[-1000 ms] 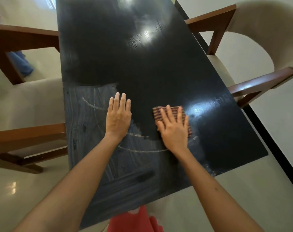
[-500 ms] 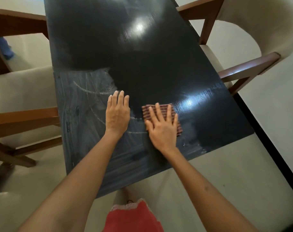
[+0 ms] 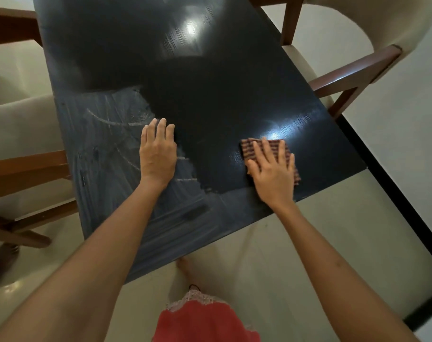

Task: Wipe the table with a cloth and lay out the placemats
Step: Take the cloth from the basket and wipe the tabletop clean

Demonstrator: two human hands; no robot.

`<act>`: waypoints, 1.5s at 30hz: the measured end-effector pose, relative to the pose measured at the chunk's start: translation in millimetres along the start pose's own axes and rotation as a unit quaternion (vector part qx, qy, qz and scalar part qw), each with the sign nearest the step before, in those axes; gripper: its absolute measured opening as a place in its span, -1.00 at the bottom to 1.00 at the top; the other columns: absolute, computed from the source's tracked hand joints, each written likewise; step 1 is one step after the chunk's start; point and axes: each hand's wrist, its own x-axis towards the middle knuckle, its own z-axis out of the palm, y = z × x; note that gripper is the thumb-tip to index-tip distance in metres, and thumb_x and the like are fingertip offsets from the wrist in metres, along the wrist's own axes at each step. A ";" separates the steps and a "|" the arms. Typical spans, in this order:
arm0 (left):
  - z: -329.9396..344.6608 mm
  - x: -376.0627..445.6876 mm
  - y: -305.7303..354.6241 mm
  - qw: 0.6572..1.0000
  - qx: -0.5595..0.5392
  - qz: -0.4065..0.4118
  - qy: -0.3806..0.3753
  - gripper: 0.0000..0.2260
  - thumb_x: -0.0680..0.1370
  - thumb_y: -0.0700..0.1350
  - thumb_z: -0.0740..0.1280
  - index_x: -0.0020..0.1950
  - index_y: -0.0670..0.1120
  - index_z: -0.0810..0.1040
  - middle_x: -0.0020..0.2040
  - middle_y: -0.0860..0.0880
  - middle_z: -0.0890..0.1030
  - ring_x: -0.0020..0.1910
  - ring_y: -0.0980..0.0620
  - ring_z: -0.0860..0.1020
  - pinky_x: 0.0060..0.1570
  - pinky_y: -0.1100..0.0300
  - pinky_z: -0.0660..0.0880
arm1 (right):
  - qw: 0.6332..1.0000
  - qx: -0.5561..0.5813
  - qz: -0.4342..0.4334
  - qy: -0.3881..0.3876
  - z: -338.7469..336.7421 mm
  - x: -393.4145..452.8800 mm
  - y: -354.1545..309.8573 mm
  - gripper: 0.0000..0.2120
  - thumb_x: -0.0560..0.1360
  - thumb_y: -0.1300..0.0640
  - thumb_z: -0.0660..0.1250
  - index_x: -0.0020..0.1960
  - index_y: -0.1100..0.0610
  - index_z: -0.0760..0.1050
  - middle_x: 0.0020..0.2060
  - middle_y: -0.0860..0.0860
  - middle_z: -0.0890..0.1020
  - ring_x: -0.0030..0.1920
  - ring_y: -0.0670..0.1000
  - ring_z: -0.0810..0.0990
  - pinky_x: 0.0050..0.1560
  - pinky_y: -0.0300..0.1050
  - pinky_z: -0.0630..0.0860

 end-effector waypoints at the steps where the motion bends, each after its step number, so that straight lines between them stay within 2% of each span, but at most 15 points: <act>1: 0.1 0.2 0.1 1.000 -0.003 -0.005 0.000 -0.71 0.56 -0.30 0.24 0.28 -0.23 0.42 0.30 -0.23 0.47 0.33 -0.23 0.40 0.37 -0.12 0.31 | 1.000 -0.002 0.010 0.000 -1.1 -0.9 5.7 -0.45 0.58 -0.22 -0.08 0.53 -0.11 0.18 0.55 -0.08 0.17 0.56 0.20 -0.03 0.49 0.28 -0.04; 6: -0.7 -0.3 0.7 1.000 -0.023 -0.008 -0.009 -0.71 0.58 -0.27 0.17 0.30 -0.22 0.42 0.32 -0.23 0.45 0.36 -0.22 0.37 0.39 -0.10 0.28 | 0.999 0.013 0.040 0.012 -0.1 -13.1 -13.9 -0.48 0.60 -0.19 -0.04 0.52 -0.09 0.21 0.54 -0.06 0.19 0.55 0.23 -0.01 0.48 0.30 -0.04; 9: -2.1 0.0 1.4 1.000 -0.019 -0.010 -0.009 -0.71 0.58 -0.28 0.17 0.30 -0.22 0.42 0.32 -0.23 0.45 0.36 -0.22 0.37 0.39 -0.10 0.28 | 0.999 0.009 -0.030 0.021 3.4 -41.8 -43.3 -0.49 0.59 -0.18 0.01 0.50 -0.09 0.26 0.52 -0.06 0.24 0.54 0.25 0.05 0.47 0.32 0.03; 12: -3.3 -0.2 2.2 1.000 -0.016 -0.007 -0.014 -0.71 0.58 -0.27 0.17 0.30 -0.22 0.42 0.32 -0.24 0.45 0.36 -0.23 0.37 0.39 -0.11 0.28 | 0.995 0.021 -0.098 0.018 9.5 -79.1 -70.7 -0.52 0.61 -0.17 0.04 0.50 -0.10 0.27 0.52 -0.07 0.23 0.54 0.23 0.06 0.47 0.31 0.01; 18: -4.9 -1.6 1.3 1.000 -0.015 -0.001 -0.013 -0.71 0.59 -0.27 0.13 0.30 -0.24 0.42 0.31 -0.24 0.45 0.35 -0.24 0.37 0.39 -0.11 0.27 | 0.984 0.019 -0.173 0.034 10.1 -88.7 -43.9 -0.54 0.62 -0.16 0.07 0.49 -0.08 0.29 0.51 -0.06 0.27 0.54 0.20 0.10 0.47 0.29 0.07; 22: -3.3 -0.6 0.4 1.000 -0.017 -0.002 -0.014 -0.70 0.60 -0.25 0.10 0.30 -0.24 0.42 0.32 -0.24 0.45 0.35 -0.23 0.37 0.40 -0.10 0.26 | 0.993 0.005 -0.104 0.054 7.4 -65.6 1.1 -0.52 0.60 -0.17 0.06 0.47 -0.08 0.33 0.49 -0.07 0.31 0.52 0.21 0.17 0.45 0.29 0.11; 27: -2.2 0.1 0.1 0.999 -0.032 -0.003 -0.010 -0.70 0.59 -0.25 0.11 0.31 -0.24 0.42 0.31 -0.24 0.45 0.35 -0.23 0.37 0.39 -0.09 0.26 | 1.000 -0.003 0.002 0.023 -5.4 -35.3 72.0 -0.45 0.59 -0.22 -0.07 0.51 -0.08 0.24 0.52 -0.06 0.25 0.55 0.18 0.06 0.48 0.28 0.03; 29: -2.3 0.5 0.1 0.999 -0.034 -0.004 -0.011 -0.69 0.59 -0.24 0.10 0.31 -0.23 0.42 0.32 -0.23 0.45 0.35 -0.22 0.37 0.39 -0.08 0.26 | 0.999 0.007 0.026 0.023 -5.7 -33.8 73.6 -0.44 0.58 -0.23 -0.10 0.51 -0.07 0.23 0.52 -0.06 0.24 0.55 0.18 0.02 0.49 0.27 0.01; 32: -2.9 1.0 0.9 0.999 -0.040 -0.007 -0.013 -0.69 0.59 -0.23 0.09 0.32 -0.23 0.41 0.32 -0.23 0.44 0.35 -0.22 0.36 0.40 -0.07 0.25 | 0.998 0.006 0.036 0.045 -2.9 -45.9 53.4 -0.45 0.58 -0.22 -0.03 0.49 -0.04 0.30 0.50 -0.02 0.29 0.53 0.24 0.10 0.44 0.32 0.08; 39: -3.4 1.2 0.4 0.999 -0.046 -0.006 -0.013 -0.68 0.58 -0.23 0.09 0.31 -0.24 0.40 0.31 -0.25 0.45 0.33 -0.24 0.38 0.36 -0.10 0.30 | 0.991 0.048 -0.105 0.069 13.8 -113.0 -31.7 -0.48 0.58 -0.24 0.13 0.48 -0.06 0.33 0.51 -0.03 0.27 0.53 0.19 0.12 0.46 0.30 0.04; 43: -3.5 -0.9 -0.1 0.999 -0.049 -0.002 -0.007 -0.68 0.58 -0.23 0.08 0.30 -0.26 0.41 0.29 -0.26 0.46 0.32 -0.24 0.39 0.36 -0.10 0.31 | 0.979 0.069 -0.172 0.086 18.8 -110.2 -12.7 -0.54 0.60 -0.15 0.16 0.45 -0.05 0.37 0.48 -0.05 0.32 0.54 0.17 0.12 0.45 0.29 0.10; 45: -3.6 -2.1 -0.7 0.999 -0.051 -0.002 -0.005 -0.68 0.59 -0.23 0.07 0.30 -0.26 0.41 0.29 -0.26 0.46 0.32 -0.24 0.39 0.36 -0.10 0.31 | 0.977 0.066 -0.177 0.102 18.6 -101.2 8.7 -0.56 0.59 -0.13 0.18 0.43 -0.05 0.40 0.47 -0.05 0.35 0.52 0.16 0.17 0.46 0.25 0.10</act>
